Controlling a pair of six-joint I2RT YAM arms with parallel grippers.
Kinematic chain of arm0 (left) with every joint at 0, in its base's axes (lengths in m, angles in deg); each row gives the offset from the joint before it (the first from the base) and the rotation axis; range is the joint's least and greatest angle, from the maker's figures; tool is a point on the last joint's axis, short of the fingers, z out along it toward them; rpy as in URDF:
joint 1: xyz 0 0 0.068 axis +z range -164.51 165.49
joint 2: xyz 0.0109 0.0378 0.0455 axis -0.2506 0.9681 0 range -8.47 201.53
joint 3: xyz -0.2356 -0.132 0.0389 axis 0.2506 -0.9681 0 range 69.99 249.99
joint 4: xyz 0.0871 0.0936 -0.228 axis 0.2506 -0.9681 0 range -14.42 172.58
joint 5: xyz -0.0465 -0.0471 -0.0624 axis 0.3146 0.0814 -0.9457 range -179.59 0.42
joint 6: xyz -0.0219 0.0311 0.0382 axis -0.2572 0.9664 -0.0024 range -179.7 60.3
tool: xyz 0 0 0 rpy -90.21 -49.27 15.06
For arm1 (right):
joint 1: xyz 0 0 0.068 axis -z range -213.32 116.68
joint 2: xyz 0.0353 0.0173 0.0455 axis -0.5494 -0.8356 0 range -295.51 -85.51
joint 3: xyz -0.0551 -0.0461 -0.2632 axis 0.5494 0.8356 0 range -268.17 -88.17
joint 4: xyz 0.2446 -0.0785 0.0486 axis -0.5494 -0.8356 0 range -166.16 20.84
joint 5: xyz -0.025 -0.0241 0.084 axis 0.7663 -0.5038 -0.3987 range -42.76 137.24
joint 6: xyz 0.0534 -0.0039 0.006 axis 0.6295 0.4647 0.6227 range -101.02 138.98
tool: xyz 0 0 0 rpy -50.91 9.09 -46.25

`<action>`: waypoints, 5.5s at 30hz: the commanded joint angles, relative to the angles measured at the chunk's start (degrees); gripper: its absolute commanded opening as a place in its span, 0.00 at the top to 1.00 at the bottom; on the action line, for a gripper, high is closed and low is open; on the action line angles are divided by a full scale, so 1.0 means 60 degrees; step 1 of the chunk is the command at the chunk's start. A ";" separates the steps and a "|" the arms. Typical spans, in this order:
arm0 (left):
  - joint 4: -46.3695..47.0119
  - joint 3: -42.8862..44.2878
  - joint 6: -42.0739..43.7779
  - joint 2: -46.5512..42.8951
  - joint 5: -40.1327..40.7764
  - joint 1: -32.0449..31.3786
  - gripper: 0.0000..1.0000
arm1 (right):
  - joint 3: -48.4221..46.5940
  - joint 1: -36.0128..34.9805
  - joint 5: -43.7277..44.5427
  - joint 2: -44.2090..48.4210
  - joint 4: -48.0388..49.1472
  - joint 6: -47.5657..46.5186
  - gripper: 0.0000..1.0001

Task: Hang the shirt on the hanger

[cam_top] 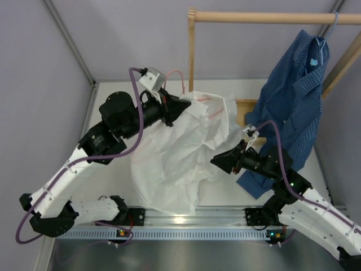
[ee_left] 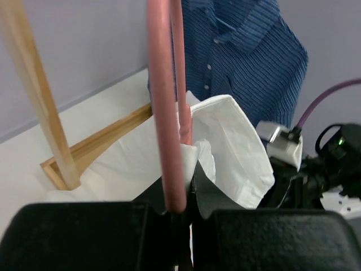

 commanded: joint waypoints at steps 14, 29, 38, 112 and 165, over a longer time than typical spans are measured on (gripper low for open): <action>0.2037 -0.2461 0.1112 0.0043 -0.7494 0.0288 1.00 | -0.5241 -0.0127 0.1379 0.1496 -0.6312 -0.3172 0.53; 0.2067 -0.3149 0.1213 0.0059 -0.7481 -0.0913 1.00 | -0.6357 -0.0127 -0.3339 -0.2257 -0.2375 -0.3306 0.56; 0.2067 -0.3282 0.1184 -0.0087 -0.7540 -0.0913 1.00 | -0.6021 -0.0127 -0.3500 -0.2462 -0.1420 -0.3057 0.81; -0.0687 -0.4879 -0.2247 -0.2840 0.6785 -0.0254 0.75 | -0.8290 -0.0112 0.4776 -0.1569 -0.4993 -0.4624 1.00; -0.3368 0.1288 0.4261 0.2666 -0.6763 -0.1469 0.17 | -0.8085 -0.0112 0.0806 -0.0705 -0.6385 -0.5884 1.00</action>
